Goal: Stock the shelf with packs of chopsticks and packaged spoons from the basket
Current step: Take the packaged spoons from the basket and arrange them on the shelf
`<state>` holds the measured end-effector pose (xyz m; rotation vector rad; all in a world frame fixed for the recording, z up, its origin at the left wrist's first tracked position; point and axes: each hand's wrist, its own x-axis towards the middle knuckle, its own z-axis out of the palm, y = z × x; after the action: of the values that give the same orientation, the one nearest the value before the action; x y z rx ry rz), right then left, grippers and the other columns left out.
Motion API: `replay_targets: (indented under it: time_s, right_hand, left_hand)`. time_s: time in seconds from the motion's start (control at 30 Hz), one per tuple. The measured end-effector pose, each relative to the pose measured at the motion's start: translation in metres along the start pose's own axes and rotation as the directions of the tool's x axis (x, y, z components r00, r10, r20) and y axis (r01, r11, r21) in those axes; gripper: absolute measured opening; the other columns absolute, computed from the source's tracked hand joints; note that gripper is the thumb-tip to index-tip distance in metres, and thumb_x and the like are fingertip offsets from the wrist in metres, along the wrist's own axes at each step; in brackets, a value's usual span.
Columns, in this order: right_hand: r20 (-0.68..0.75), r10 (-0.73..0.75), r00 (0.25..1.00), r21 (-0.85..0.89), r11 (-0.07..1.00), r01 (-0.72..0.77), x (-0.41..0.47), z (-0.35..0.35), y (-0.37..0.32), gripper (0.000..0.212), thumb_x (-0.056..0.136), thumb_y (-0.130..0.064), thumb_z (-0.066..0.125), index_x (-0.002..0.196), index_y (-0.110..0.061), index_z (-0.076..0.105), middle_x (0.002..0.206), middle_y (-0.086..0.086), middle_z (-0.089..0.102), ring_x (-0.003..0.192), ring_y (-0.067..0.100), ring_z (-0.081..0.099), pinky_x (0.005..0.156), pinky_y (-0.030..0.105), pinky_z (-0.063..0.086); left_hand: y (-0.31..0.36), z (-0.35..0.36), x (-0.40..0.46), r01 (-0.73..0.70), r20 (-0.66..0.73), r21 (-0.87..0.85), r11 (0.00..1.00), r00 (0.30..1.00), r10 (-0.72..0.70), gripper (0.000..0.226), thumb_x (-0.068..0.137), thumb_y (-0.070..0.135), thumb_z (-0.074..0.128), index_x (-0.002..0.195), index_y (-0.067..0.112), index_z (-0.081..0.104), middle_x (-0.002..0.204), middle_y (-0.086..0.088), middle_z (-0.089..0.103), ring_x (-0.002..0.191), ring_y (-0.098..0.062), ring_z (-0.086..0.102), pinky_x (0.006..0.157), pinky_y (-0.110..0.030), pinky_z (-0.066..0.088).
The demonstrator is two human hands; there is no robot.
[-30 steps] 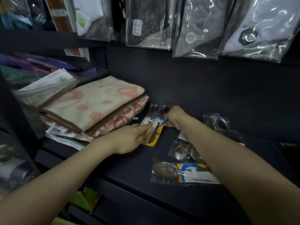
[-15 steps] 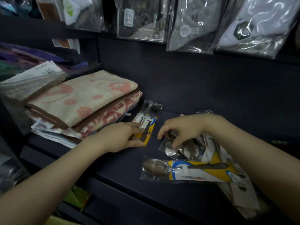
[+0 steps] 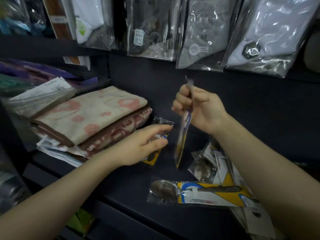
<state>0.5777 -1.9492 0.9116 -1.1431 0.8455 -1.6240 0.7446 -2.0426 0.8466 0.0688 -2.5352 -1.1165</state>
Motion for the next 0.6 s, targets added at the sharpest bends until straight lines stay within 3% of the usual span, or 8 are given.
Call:
replay_targets:
  time_s: [0.07,0.13,0.2,0.3,0.37,0.4,0.5,0.6]
  right_hand:
    - [-0.01,0.021,1.0,0.195,0.981,-0.018,0.002,0.007,0.007,0.019,0.075,-0.013,0.039,0.061,-0.016,0.052,0.05,-0.006,0.041,0.052,0.012,0.045,0.071,0.027,0.043]
    - [-0.068,0.04,0.997,0.288,0.958,-0.018,0.004,0.01,0.015,0.021,0.075,-0.014,0.037,0.061,-0.016,0.053,0.049,-0.005,0.042,0.053,0.013,0.045,0.076,0.029,0.045]
    - [-0.236,0.109,0.966,0.269,0.962,-0.043,0.009,0.004,0.025,0.026,0.082,-0.019,0.036,0.067,-0.013,0.057,0.053,-0.002,0.051,0.058,0.015,0.051,0.077,0.03,0.044]
    - [-0.491,0.253,0.834,0.167,0.966,-0.195,0.016,-0.015,0.039,0.051,0.095,-0.048,0.029,0.095,-0.01,0.063,0.077,0.005,0.065,0.07,0.018,0.061,0.064,0.029,0.051]
    - [-0.607,0.255,0.753,0.073,0.961,-0.267,0.014,-0.028,0.049,0.066,0.092,-0.062,0.023,0.108,-0.011,0.062,0.089,0.005,0.066,0.078,0.018,0.061,0.064,0.029,0.049]
    - [-0.654,0.224,0.722,-0.005,0.954,-0.301,0.012,-0.033,0.054,0.063,0.092,-0.062,0.027,0.104,-0.011,0.062,0.088,0.003,0.065,0.075,0.016,0.058,0.063,0.027,0.047]
    - [-0.68,0.145,0.719,-0.284,0.852,-0.44,0.009,-0.037,0.062,0.021,0.093,-0.032,0.052,0.082,-0.015,0.056,0.077,0.003,0.058,0.055,0.009,0.046,0.046,0.018,0.038]
    - [-0.731,0.058,0.68,-0.44,0.722,-0.534,0.016,-0.047,0.068,0.022,0.091,-0.006,0.053,0.07,-0.014,0.049,0.064,0.005,0.051,0.048,0.01,0.041,0.033,0.015,0.031]
  left_hand:
    - [0.004,0.014,0.001,0.025,0.05,-0.173,0.985,0.999,-0.017,0.035,0.087,0.032,0.054,0.119,0.036,0.041,0.102,0.019,0.057,0.093,0.012,0.056,0.083,-0.008,0.044]
    - [0.004,0.025,0.001,0.055,0.015,-0.335,0.941,0.998,-0.053,0.023,0.086,0.028,0.057,0.108,0.03,0.05,0.08,0.013,0.064,0.074,0.001,0.062,0.069,-0.015,0.049]
    - [0.006,0.026,0.001,0.132,-0.024,-0.483,0.866,0.986,-0.163,0.008,0.087,0.018,0.055,0.095,0.019,0.054,0.063,0.01,0.064,0.054,0.001,0.057,0.052,-0.014,0.046]
    - [0.006,0.021,0.004,0.199,-0.133,-0.488,0.85,0.945,-0.298,0.002,0.087,0.01,0.054,0.088,0.012,0.054,0.067,0.002,0.064,0.048,-0.001,0.056,0.045,-0.015,0.045]
    - [-0.001,0.019,0.005,0.269,-0.192,-0.404,0.874,0.91,-0.369,0.007,0.088,0.013,0.056,0.093,0.008,0.056,0.072,-0.002,0.063,0.052,-0.005,0.056,0.048,-0.018,0.046]
    - [-0.006,0.018,0.005,0.308,-0.207,-0.339,0.889,0.897,-0.39,0.011,0.087,0.015,0.057,0.094,0.007,0.056,0.073,-0.003,0.063,0.056,-0.009,0.056,0.053,-0.023,0.046]
    - [-0.019,0.021,0.007,0.281,-0.246,-0.01,0.96,0.93,-0.274,0.01,0.085,0.022,0.059,0.088,0.012,0.059,0.069,0.0,0.062,0.059,-0.013,0.054,0.064,-0.03,0.044]
    - [-0.029,0.015,0.004,0.163,-0.274,0.414,0.895,0.96,-0.048,0.036,0.086,0.043,0.044,0.103,0.016,0.061,0.088,0.0,0.061,0.078,-0.014,0.059,0.076,-0.03,0.048]
